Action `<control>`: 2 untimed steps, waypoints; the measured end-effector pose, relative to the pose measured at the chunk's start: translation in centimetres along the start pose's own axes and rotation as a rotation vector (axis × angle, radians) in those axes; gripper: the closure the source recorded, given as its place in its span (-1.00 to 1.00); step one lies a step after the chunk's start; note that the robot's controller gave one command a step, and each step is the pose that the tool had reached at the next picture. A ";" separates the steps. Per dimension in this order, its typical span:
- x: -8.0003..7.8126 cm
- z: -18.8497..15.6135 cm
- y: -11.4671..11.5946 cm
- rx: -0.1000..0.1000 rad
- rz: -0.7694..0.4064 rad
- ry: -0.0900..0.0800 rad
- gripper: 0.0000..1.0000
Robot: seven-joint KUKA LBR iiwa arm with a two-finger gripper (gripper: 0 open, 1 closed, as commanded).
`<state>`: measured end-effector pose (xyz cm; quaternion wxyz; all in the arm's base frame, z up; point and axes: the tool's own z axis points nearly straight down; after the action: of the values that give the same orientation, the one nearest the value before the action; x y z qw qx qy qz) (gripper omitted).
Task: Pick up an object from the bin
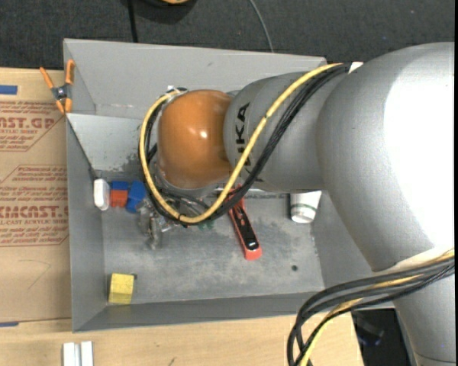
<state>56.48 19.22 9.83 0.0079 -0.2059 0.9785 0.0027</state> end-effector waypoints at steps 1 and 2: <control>1.0 -5.7 -0.7 -0.002 0.052 0.007 -1.00; 1.0 -7.3 -0.7 -0.001 0.094 0.003 -1.00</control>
Offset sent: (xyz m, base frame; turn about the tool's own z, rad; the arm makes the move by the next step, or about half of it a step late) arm 0.0000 0.0000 0.0000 0.0000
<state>55.73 18.11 17.09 0.0064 -0.1595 0.9872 0.0033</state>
